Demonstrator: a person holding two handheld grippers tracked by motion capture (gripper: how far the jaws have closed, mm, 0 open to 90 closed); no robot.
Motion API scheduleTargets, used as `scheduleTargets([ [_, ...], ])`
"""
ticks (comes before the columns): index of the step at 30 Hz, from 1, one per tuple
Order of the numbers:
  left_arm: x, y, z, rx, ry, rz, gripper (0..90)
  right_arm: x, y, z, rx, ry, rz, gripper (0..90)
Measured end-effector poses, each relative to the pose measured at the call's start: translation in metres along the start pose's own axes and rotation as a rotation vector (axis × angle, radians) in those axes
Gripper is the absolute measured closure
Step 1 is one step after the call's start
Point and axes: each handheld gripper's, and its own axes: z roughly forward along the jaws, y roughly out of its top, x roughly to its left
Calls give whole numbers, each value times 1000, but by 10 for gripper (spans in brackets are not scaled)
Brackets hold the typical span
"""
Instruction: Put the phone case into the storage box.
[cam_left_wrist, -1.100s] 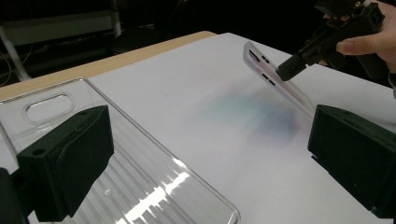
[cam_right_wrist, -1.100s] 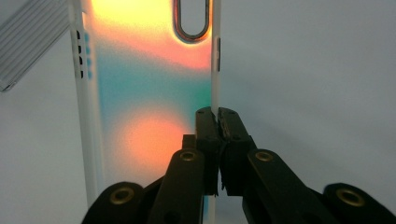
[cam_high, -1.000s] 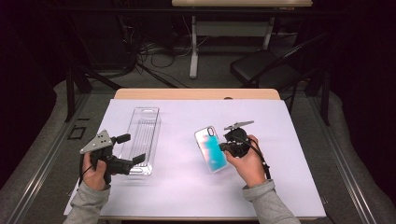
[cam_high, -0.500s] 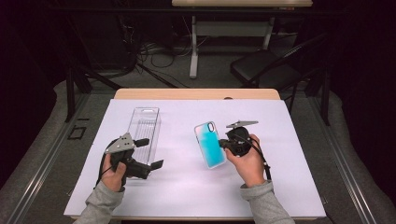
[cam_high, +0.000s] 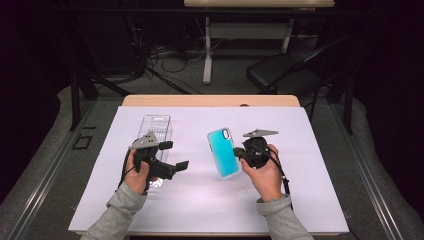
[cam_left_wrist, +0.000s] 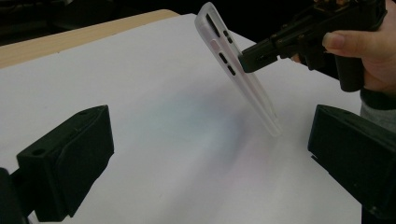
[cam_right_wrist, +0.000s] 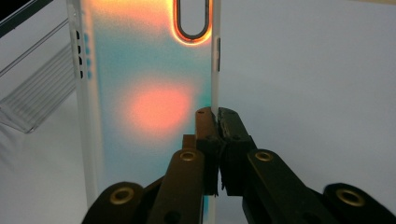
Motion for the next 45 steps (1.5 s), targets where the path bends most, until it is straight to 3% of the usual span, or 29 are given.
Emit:
scheduleTargets([
  [7,2,9,10,9,-3,-36,6,-2,2,-1,-29,-7,13,879],
  [15,2,20,23,8,24,-119,6,-7,8,-2,-81,-8,39,879],
  [18,2,23,28,9,37,-132,6,-7,7,-2,-88,-19,32,879],
  [31,-3,25,37,12,69,-146,28,-2,3,-1,-137,-24,36,879],
  [45,-13,23,49,-25,75,-141,156,4,-2,3,-139,-20,22,879],
])
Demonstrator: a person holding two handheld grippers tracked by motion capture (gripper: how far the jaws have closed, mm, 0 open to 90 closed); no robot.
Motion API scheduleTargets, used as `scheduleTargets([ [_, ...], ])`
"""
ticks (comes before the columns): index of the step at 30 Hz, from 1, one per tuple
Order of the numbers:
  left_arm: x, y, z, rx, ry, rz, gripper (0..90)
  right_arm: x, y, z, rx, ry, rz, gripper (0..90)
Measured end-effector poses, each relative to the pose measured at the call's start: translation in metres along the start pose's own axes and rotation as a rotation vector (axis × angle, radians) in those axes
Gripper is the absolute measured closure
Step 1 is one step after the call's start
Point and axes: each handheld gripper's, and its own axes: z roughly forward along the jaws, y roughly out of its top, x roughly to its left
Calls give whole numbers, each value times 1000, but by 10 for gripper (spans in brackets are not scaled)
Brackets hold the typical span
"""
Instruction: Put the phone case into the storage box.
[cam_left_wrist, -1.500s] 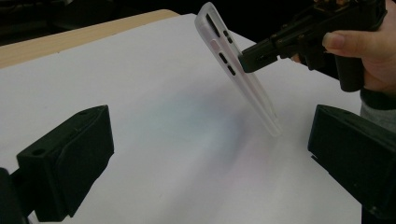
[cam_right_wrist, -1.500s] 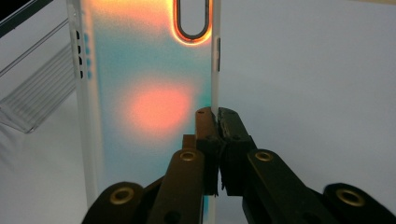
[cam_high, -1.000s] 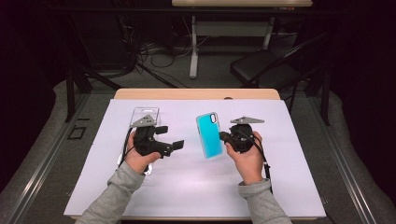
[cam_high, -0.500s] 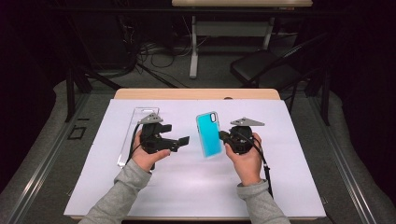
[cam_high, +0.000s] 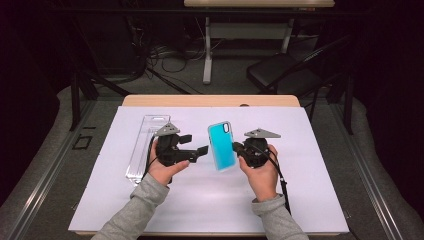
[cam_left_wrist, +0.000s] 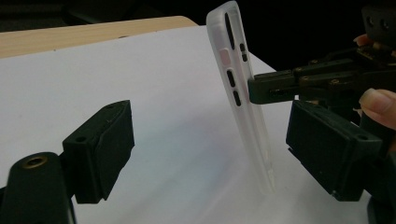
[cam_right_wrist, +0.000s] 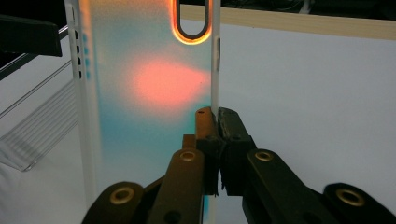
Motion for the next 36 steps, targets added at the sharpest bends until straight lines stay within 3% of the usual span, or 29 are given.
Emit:
scheduleTargets([
  [6,-2,-1,5,12,-9,-13,164,1,0,1,2,2,0,879],
  [19,-4,0,11,34,-25,-34,327,3,-1,0,-5,2,-6,879],
  [26,-3,0,15,43,-45,-55,331,4,-1,0,-9,1,-8,879],
  [36,-2,-2,19,53,-42,-74,336,7,0,-1,-14,7,-13,879],
])
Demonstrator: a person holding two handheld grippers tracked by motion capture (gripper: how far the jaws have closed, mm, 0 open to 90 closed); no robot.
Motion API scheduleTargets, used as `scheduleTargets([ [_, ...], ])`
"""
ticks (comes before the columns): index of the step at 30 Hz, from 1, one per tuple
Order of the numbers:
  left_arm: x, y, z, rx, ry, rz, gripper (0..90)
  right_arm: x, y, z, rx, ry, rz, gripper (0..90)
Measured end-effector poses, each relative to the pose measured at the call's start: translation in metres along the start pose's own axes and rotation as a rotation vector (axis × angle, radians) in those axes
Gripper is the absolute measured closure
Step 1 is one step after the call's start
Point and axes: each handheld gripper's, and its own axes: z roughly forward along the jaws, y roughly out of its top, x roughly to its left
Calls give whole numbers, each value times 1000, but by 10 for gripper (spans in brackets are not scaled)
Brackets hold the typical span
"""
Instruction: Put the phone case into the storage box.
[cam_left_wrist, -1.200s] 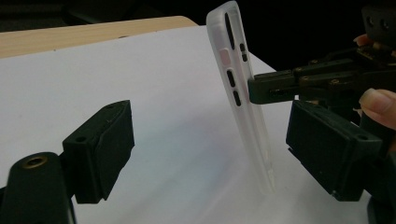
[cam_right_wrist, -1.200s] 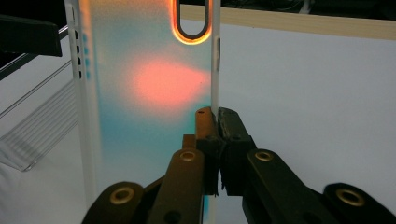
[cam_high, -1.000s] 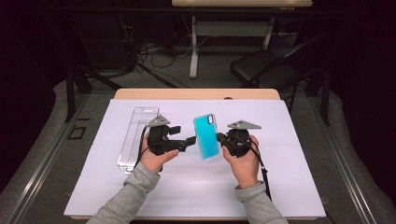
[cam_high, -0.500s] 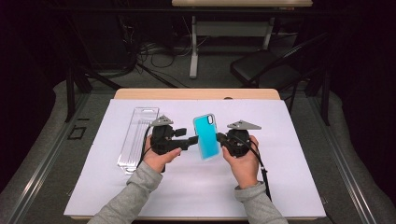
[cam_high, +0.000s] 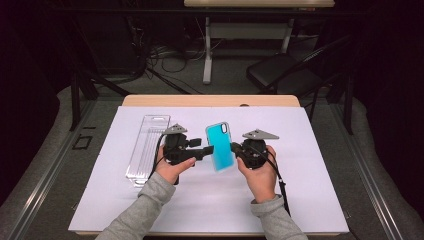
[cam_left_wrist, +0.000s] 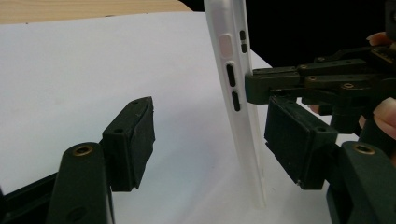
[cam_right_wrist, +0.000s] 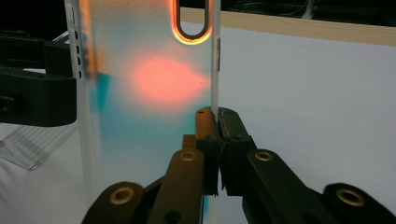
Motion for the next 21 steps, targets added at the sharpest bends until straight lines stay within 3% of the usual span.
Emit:
scheduleTargets([
  [6,1,-1,4,17,-32,-41,349,2,0,0,3,5,-5,879],
  [21,3,-3,9,25,-96,-128,506,6,0,0,8,16,-12,879],
])
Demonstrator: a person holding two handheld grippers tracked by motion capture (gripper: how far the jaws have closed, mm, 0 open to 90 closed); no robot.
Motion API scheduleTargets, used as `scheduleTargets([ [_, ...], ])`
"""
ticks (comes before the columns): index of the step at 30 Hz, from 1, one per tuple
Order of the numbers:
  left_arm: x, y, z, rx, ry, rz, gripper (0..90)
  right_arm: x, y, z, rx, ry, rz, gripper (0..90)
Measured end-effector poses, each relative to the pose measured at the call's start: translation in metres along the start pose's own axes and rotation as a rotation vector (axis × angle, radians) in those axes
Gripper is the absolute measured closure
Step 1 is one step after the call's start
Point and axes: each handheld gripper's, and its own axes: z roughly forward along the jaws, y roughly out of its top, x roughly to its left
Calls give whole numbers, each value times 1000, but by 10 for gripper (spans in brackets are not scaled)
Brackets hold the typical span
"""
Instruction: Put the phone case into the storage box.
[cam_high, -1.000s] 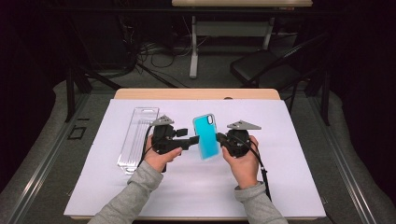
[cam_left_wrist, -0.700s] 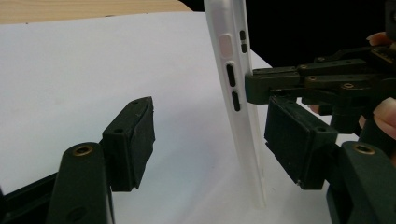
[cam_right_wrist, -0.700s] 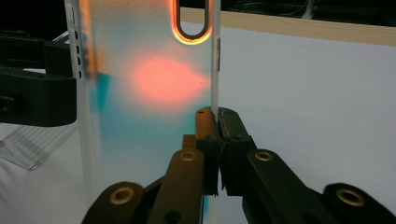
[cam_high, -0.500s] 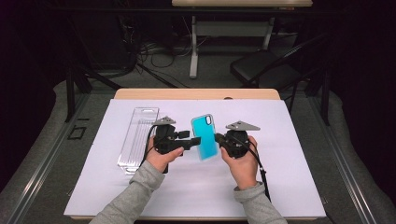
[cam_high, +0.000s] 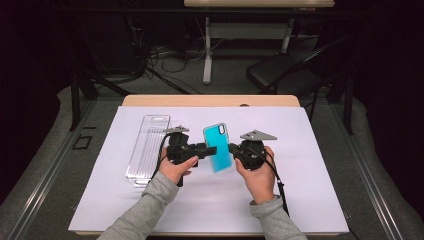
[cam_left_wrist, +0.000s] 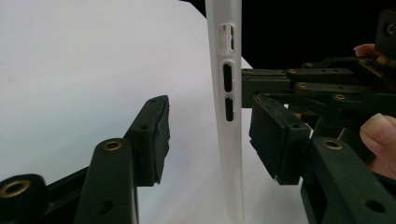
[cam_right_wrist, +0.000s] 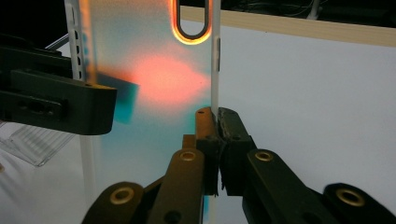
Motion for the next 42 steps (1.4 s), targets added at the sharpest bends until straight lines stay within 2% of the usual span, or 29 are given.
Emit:
scheduleTargets([
  [14,2,0,-3,-15,-12,1,649,0,0,1,3,5,2,879],
  [22,3,0,-3,-3,-23,-2,711,0,-1,2,5,7,-1,878],
  [26,3,0,-3,0,-30,-6,727,1,-1,2,5,7,-2,879],
  [29,3,-1,-2,6,-38,-32,725,1,-1,2,3,8,-2,879],
  [42,3,-2,-3,1,-44,-38,786,2,-1,2,8,7,-4,878],
])
